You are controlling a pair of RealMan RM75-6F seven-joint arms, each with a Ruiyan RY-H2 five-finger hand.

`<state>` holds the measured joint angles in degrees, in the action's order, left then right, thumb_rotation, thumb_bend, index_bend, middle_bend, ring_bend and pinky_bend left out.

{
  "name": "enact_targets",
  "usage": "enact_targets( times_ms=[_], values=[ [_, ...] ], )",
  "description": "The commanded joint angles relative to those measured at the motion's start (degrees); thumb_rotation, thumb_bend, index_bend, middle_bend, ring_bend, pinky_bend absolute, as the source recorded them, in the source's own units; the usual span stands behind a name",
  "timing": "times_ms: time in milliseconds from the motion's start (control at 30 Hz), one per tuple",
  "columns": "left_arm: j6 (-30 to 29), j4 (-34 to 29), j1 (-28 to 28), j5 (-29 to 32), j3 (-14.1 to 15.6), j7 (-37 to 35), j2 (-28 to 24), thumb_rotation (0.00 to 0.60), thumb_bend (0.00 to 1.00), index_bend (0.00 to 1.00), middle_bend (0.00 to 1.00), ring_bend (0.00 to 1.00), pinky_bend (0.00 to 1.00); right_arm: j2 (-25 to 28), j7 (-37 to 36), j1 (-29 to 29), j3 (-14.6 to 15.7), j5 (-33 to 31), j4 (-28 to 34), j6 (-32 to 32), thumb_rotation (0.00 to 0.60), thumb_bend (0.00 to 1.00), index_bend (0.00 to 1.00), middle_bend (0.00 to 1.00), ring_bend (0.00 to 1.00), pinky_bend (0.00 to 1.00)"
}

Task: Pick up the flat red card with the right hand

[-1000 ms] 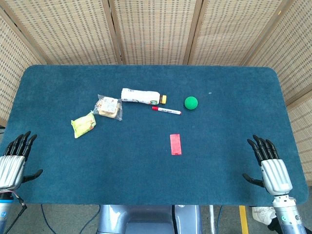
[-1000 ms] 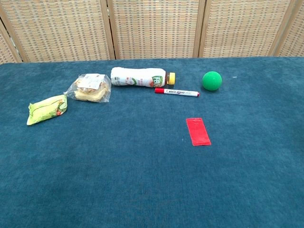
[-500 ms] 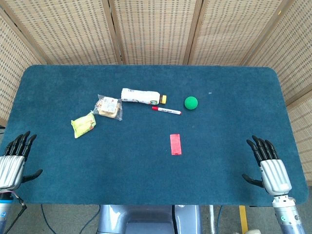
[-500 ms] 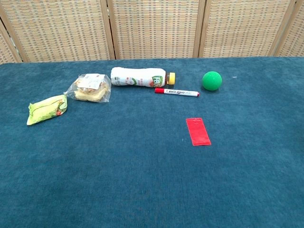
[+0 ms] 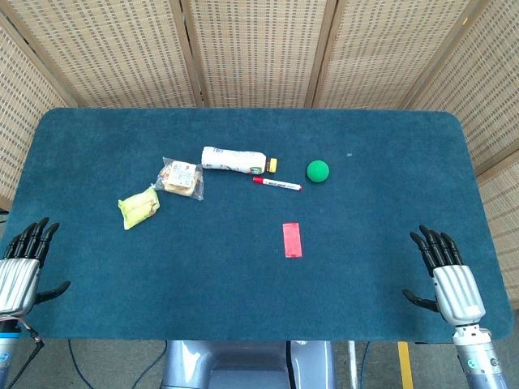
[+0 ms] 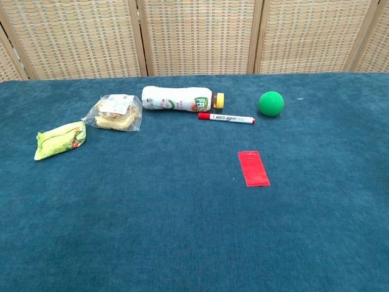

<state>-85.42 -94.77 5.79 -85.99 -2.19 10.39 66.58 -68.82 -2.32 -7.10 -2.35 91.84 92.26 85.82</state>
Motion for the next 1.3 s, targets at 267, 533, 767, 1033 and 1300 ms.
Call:
enact_targets(
  times_ms=[267, 533, 767, 1033, 1300],
  values=[
    [-0.3, -0.1, -0.1, 0.4, -0.4, -0.2, -0.2, 0.600, 0.08, 0.00, 0.00, 0.00, 0.11, -0.6, 0.6, -2.6, -1.1, 0.3, 2.2, -2.6, 0.600, 0.23, 0.05, 0.00, 0.00, 0.00],
    [0.1, 0.2, 0.1, 1.3, -0.7, 0.2, 0.0, 0.600, 0.08, 0.00, 0.00, 0.00, 0.11, -2.2, 3.1, -8.9, -5.5, -1.5, 9.0, -8.5, 0.600, 0.23, 0.05, 0.00, 0.00, 0.00],
    [0.7, 0.5, 0.3, 2.1, -1.0, 0.0, 0.1, 0.600, 0.08, 0.00, 0.00, 0.00, 0.11, -8.4, 8.3, -15.0, -9.6, -9.3, 11.5, -15.9, 0.600, 0.23, 0.05, 0.00, 0.00, 0.00],
    [1.0, 0.9, 0.4, 2.5, -1.1, -0.4, 0.0, 0.600, 0.08, 0.00, 0.00, 0.00, 0.11, -19.1, 17.9, -20.9, -13.1, -20.4, 8.0, -19.6, 0.600, 0.26, 0.05, 0.00, 0.00, 0.00],
    [1.4, 1.0, 0.5, 2.7, -1.2, -1.3, -0.3, 0.600, 0.08, 0.00, 0.00, 0.00, 0.11, -27.0, 23.3, -23.7, -12.9, -26.6, 3.1, -19.8, 0.600, 0.29, 0.05, 0.00, 0.00, 0.00]
  ],
)
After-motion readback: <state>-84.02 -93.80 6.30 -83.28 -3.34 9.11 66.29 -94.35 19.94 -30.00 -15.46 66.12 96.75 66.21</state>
